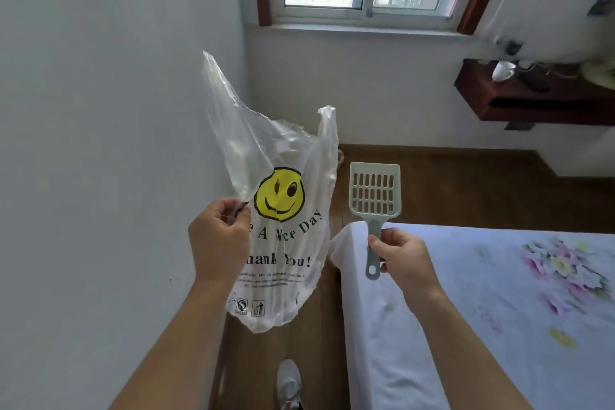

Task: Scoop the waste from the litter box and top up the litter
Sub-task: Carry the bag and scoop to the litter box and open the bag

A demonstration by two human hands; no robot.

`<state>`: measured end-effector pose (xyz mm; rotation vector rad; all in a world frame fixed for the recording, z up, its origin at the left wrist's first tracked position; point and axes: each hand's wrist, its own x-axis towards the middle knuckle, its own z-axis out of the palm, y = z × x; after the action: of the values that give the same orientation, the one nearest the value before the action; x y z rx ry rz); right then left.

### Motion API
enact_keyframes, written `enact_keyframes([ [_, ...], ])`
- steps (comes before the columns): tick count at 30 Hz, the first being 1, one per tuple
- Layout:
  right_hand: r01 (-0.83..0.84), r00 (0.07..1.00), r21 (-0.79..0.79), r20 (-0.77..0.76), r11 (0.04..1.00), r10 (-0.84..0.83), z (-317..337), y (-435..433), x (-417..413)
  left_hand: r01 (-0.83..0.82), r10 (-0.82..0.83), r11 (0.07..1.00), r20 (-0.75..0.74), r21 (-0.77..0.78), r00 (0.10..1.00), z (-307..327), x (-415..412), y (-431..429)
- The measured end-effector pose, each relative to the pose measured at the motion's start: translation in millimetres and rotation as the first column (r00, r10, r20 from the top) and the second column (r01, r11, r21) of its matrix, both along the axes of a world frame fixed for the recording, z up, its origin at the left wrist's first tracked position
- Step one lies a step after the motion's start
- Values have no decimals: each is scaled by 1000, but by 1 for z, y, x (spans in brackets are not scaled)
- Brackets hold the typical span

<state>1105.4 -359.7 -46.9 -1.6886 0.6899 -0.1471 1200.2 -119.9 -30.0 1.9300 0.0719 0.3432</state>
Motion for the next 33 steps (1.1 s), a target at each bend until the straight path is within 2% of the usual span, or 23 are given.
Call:
enact_keyframes([
  [13, 60, 998, 60, -12, 996, -59, 5, -100, 264, 27, -27, 1000, -51, 3, 998, 3, 275, -99],
  [21, 5, 1000, 73, -17, 997, -3, -19, -180, 436, -84, 88, 994, -66, 70, 994, -10, 440, -160],
  [27, -65, 998, 101, -17, 993, 68, -9, -225, 555, -167, 170, 984, -55, 62, 984, 4, 545, -191],
  [33, -123, 992, 91, -30, 988, 126, -14, -250, 676, -195, 196, 980, -67, 29, 978, -14, 659, -217],
])
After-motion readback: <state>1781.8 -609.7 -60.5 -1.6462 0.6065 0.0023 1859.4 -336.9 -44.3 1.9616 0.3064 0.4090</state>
